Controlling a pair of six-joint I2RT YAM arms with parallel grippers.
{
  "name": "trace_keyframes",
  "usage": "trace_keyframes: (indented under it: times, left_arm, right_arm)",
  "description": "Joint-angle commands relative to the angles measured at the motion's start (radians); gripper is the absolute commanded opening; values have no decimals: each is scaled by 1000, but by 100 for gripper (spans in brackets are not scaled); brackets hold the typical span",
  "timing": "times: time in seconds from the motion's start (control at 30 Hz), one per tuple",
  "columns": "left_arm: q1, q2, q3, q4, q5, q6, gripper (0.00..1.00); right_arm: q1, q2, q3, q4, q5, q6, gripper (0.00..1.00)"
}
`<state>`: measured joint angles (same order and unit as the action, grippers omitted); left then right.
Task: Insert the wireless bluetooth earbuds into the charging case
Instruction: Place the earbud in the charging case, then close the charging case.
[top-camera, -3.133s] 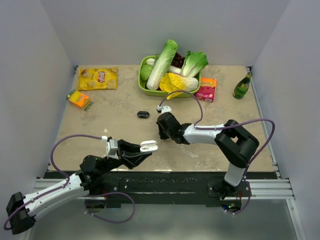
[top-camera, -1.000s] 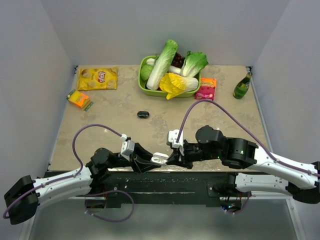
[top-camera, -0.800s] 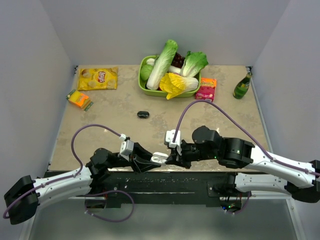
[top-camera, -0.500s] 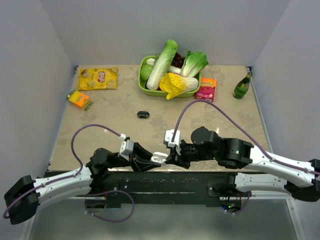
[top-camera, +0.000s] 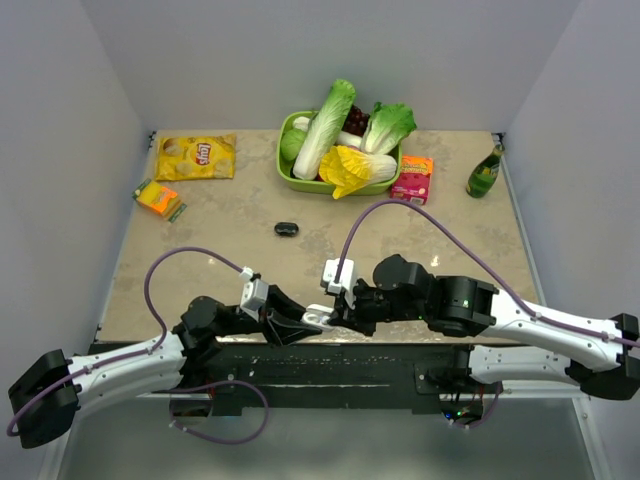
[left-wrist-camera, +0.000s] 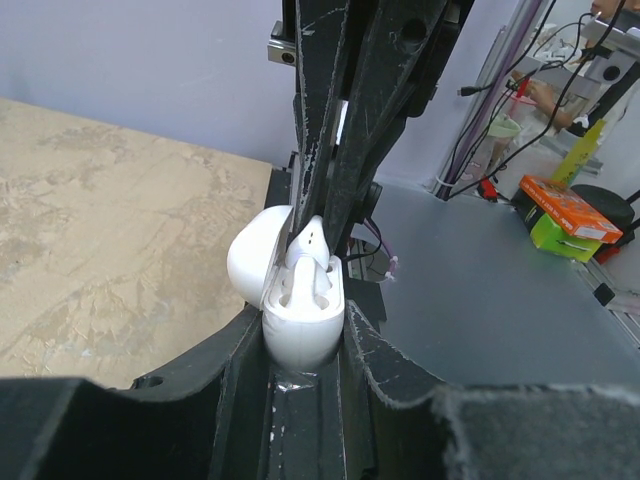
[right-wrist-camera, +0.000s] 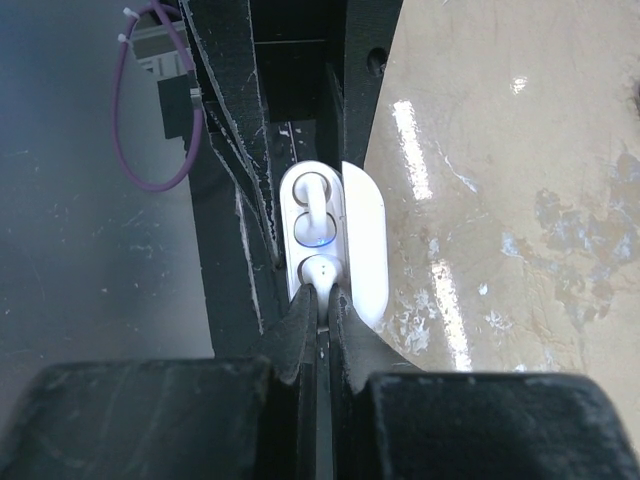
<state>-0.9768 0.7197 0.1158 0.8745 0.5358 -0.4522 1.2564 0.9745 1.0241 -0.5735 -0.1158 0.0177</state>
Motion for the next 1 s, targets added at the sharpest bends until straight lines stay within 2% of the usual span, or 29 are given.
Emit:
trace_keyframes:
  times: [0.0, 0.03, 0.1, 0.2, 0.3, 0.5, 0.57, 0.67, 0.77, 0.8, 0.83, 0.97]
  left_arm:
    - [-5, -20, 2, 113, -5, -5, 0]
    - [-5, -19, 4, 110, -7, -3, 0]
    - [-5, -16, 2, 110, -7, -2, 0]
    - [-5, -14, -2, 112, -10, -2, 0]
    - [-5, -17, -10, 112, -17, -2, 0]
    - [-5, -22, -24, 109, -31, 0, 0]
    - [-3, -20, -25, 107, -36, 0, 0]
    - [-5, -14, -27, 104, -40, 1, 0]
    - [-5, -8, -27, 106, -45, 1, 0]
    - [-5, -6, -28, 112, -49, -3, 0]
    - [-5, -5, -33, 135, -51, -8, 0]
    - [-6, 6, -33, 161, -48, -13, 0]
  right_arm:
    - [3, 7, 19, -20, 28, -5, 0]
    - [5, 10, 21, -20, 30, -1, 1]
    - [5, 4, 24, -13, 31, 11, 18]
    - [5, -19, 27, 12, 39, 34, 32]
    - [5, -43, 40, 24, 50, 53, 38]
    - [5, -103, 103, 24, 63, 71, 41]
    - [5, -135, 114, 37, 87, 80, 41]
    - [3, -200, 96, 86, 218, 122, 36]
    - [5, -218, 71, 106, 402, 182, 22]
    - [3, -212, 70, 92, 447, 220, 10]
    - [3, -188, 70, 81, 515, 232, 7]
    - [3, -105, 64, 69, 489, 251, 2]
